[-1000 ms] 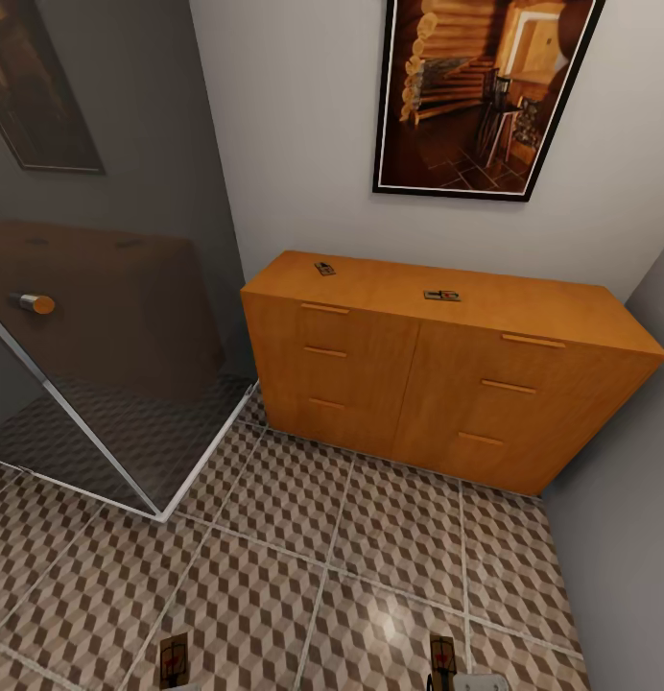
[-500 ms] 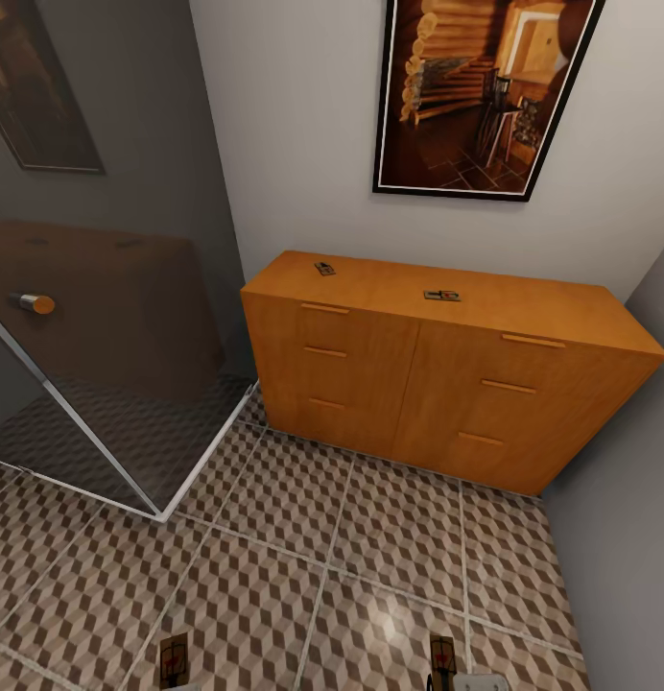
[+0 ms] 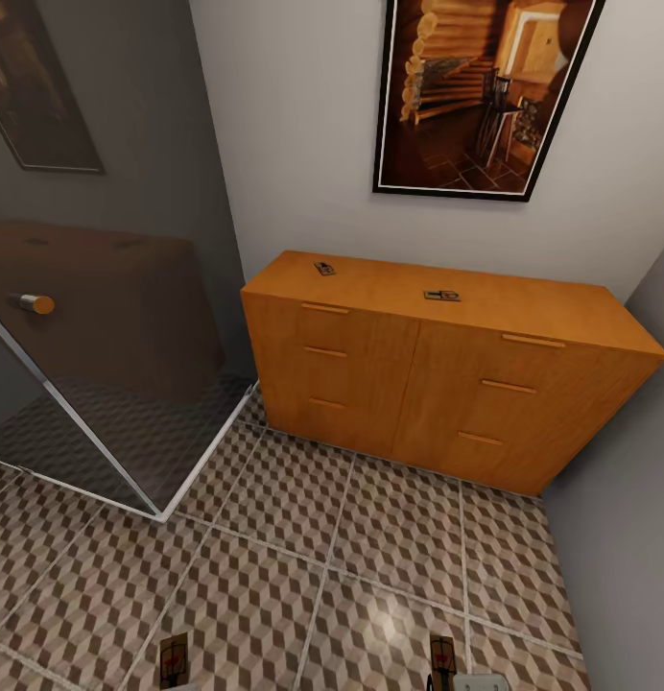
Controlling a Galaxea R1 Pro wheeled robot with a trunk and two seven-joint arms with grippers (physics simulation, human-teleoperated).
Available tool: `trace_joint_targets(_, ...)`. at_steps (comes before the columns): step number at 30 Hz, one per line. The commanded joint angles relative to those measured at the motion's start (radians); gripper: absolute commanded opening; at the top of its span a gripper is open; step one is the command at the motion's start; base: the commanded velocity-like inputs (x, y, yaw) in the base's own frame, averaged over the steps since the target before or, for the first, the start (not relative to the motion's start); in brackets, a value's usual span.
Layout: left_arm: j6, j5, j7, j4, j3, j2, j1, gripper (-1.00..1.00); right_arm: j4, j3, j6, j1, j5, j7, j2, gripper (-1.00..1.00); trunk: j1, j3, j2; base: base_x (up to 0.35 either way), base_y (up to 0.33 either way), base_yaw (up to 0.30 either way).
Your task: Take the four mousetraps from the cabinet in the bathroom and place them on the bathroom floor. Make sure all four end up on the same floor surface, and ensure that at least two of them are either under or directly next to the same bathroom sink.
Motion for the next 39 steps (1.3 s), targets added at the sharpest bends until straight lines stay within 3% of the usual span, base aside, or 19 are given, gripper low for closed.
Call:
trace_joint_targets(1, -0.003, 0.000, 0.008, 0.003, -0.008, -0.001, -0.001, -1.00, 0.001, 0.003, -0.001, -0.001, 0.007, -0.005, 0.000, -1.00, 0.000, -0.001, 0.000, 0.000, 0.000, 0.000)
trace_joint_targets(39, -0.003, 0.000, 0.008, 0.003, -0.008, -0.001, -0.001, -1.00, 0.001, 0.003, -0.001, -0.001, 0.007, -0.005, 0.000, -1.00, 0.000, -0.001, 0.000, 0.000, 0.000, 0.000)
